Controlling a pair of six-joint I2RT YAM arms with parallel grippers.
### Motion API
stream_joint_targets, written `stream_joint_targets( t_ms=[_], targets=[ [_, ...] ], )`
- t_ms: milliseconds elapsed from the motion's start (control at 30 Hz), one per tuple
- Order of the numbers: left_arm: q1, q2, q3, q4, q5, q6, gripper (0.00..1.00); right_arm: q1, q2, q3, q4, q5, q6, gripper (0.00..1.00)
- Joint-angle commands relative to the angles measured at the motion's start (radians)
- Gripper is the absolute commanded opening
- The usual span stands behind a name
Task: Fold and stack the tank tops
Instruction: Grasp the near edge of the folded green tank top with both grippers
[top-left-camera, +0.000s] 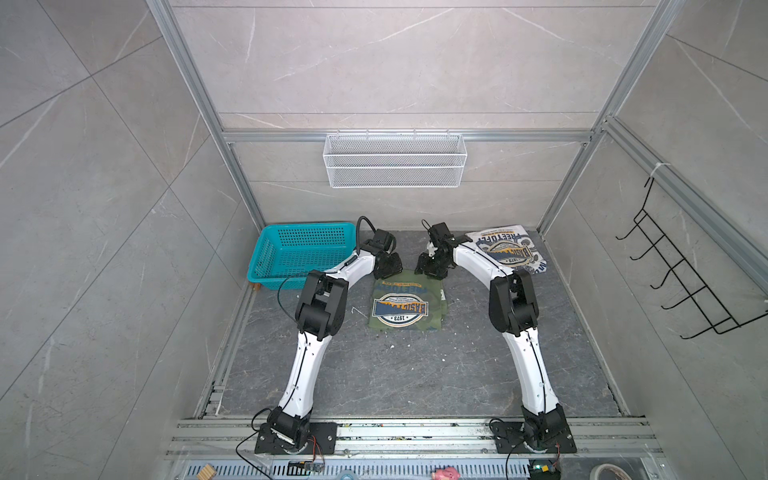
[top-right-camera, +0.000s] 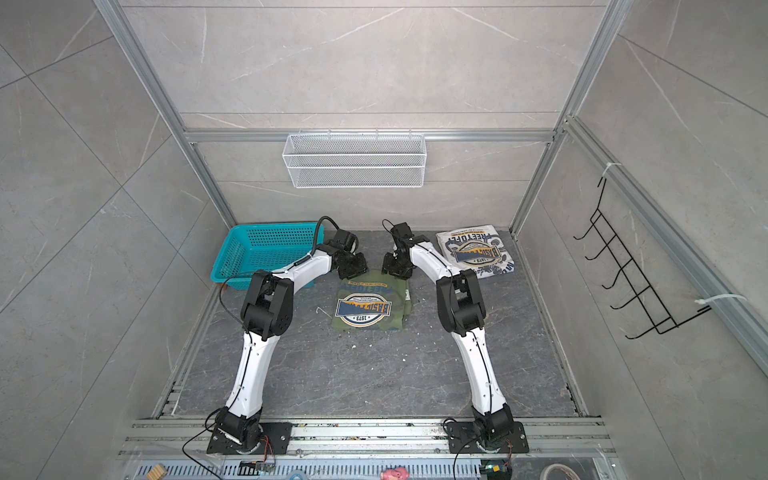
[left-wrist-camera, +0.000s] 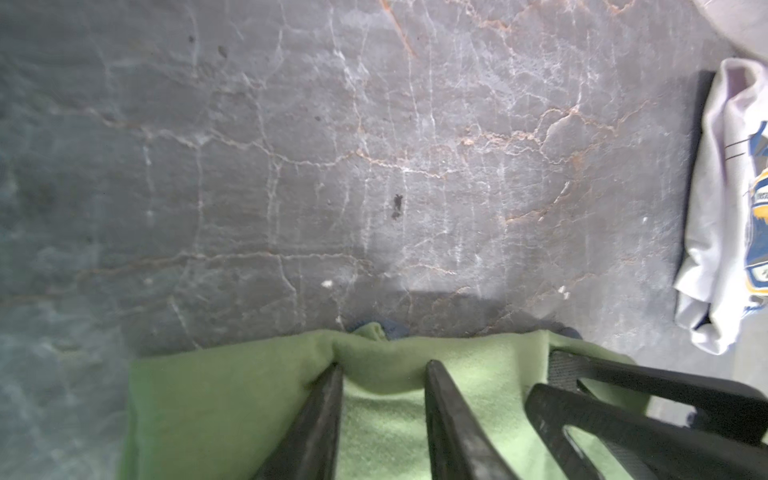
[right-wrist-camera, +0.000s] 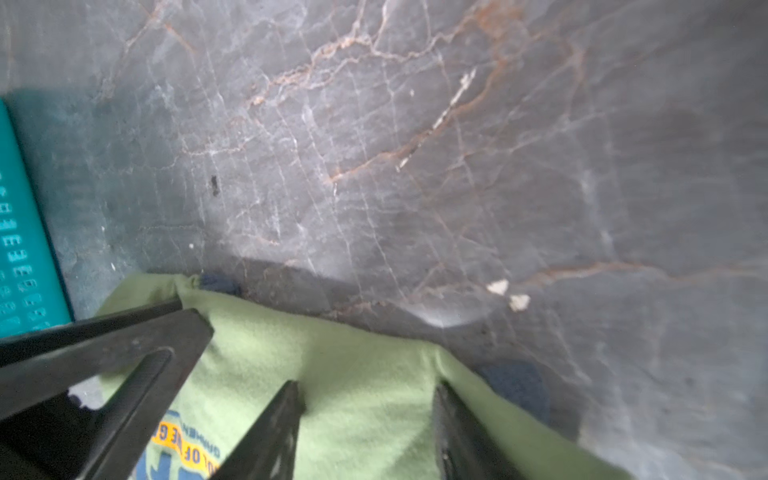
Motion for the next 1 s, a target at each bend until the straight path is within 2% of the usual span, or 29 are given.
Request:
stream_joint_targets(
  t_ms=[0,133,367,400,433,667,867,967],
  targets=[
    [0.007,-0.125,0.022,-0.156,-0.042,0.041,0.48,-0.024,-0.158,-0.081,-0.065,0.058,-0.031,0.65],
    [0.007,-0.259,-0.022,-0.181,-0.037,0.058,0.58,-0.025,-0.326,-0.255,-0.003,0.056,-0.043,0.75],
    [0.009,-0.442,-0.321,-0.125,-0.075,0.045,0.69,-0.019,-0.505,-0.61,0.16,0.041,0.014,0.86],
    [0.011,-0.459,-0.369,-0.107,-0.081,0.036,0.71,-0.011,-0.513,-0.643,0.177,0.037,0.021,0.97],
    [0.012,-0.471,-0.409,-0.082,-0.08,0.031,0.73,-0.002,-0.515,-0.67,0.187,0.038,0.027,0.99],
    [0.019,-0.469,-0.545,-0.009,-0.064,0.025,0.79,0.047,-0.5,-0.751,0.236,0.051,0.072,0.99],
    [0.021,-0.428,-0.578,0.017,-0.042,0.023,0.79,0.108,-0.461,-0.762,0.256,0.03,0.112,0.92],
    [0.021,-0.402,-0.581,0.02,-0.021,0.021,0.79,0.127,-0.45,-0.765,0.256,0.034,0.131,0.93]
  ],
)
